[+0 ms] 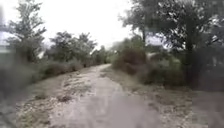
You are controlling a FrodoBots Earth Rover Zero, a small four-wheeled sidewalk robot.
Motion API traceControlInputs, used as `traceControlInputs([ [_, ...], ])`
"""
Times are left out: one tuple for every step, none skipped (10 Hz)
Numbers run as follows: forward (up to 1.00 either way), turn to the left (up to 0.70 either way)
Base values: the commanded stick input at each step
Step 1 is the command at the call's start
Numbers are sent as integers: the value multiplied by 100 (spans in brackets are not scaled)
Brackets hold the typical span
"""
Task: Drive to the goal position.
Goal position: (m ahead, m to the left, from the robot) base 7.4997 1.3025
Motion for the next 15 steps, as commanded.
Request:
traceControlInputs([
  [68, 0],
  [68, 19],
  [68, 30],
  [68, 34],
  [68, 34],
  [68, 22],
  [68, 0],
  [68, 2],
  [68, 9],
  [68, 23],
  [68, 34],
  [68, 34],
  [68, 34],
  [68, 34],
  [68, 27],
])
